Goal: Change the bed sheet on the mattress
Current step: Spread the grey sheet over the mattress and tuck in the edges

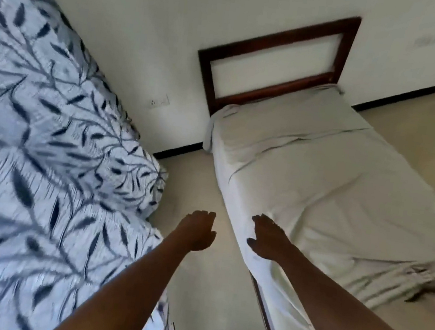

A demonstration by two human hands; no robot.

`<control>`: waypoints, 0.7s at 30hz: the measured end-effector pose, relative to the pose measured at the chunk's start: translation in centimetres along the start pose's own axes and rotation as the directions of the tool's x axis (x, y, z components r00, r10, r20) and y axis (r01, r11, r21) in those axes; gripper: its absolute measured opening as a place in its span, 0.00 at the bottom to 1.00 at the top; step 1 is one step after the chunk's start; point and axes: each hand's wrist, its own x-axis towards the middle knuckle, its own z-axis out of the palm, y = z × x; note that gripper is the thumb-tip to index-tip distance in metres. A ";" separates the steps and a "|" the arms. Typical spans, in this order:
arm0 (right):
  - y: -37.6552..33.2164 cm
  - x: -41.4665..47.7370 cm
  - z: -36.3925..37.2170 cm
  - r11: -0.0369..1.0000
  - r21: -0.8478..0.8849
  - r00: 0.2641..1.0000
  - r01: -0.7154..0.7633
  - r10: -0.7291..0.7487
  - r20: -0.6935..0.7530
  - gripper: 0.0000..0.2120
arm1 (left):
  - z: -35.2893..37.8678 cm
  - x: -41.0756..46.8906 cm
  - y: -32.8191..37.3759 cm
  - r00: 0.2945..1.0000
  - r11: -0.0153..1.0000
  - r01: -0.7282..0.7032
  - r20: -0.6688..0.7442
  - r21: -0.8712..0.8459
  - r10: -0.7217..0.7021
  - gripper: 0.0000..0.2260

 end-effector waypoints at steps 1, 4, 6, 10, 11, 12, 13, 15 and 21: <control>-0.2 1.9 -1.0 1.000 0.020 1.000 0.002 -0.001 -0.022 0.35 | -1.2 2.1 -1.1 1.000 0.999 -0.003 0.019 0.032 0.003 0.26; 0.0 6.3 -2.5 0.995 0.090 0.996 -0.031 0.039 -0.082 0.32 | -3.5 8.4 -3.7 0.998 0.996 -0.044 0.056 0.079 0.040 0.25; 1.1 8.6 -2.3 0.979 0.164 0.987 -0.123 0.138 -0.085 0.31 | -4.2 13.1 -4.5 0.992 0.991 -0.096 0.097 0.092 0.087 0.26; 4.4 11.1 2.1 0.857 0.350 0.911 -0.378 0.412 -0.024 0.32 | -3.1 22.3 -4.3 0.946 0.953 -0.275 0.215 0.128 0.244 0.27; 5.3 11.5 4.3 0.789 0.409 0.863 -0.459 0.504 -0.005 0.31 | -2.2 24.9 -3.9 0.921 0.933 -0.335 0.252 0.128 0.296 0.26; 6.1 11.6 6.4 0.721 0.446 0.810 -0.530 0.587 0.015 0.30 | -1.0 27.0 -3.5 0.898 0.914 -0.386 0.279 0.122 0.341 0.25; 6.7 11.6 8.2 0.657 0.469 0.761 -0.591 0.647 0.053 0.30 | 0.0 28.4 -3.2 0.875 0.897 -0.423 0.316 0.127 0.367 0.25; 7.6 11.7 12.8 0.490 0.543 0.665 -0.682 0.725 0.180 0.31 | 2.4 31.3 -2.1 0.797 0.840 -0.524 0.431 0.143 0.424 0.24; 11.2 12.9 23.8 0.068 0.697 0.384 -0.714 0.870 0.309 0.29 | 13.6 39.4 3.3 0.615 0.666 -0.737 0.519 0.113 0.593 0.26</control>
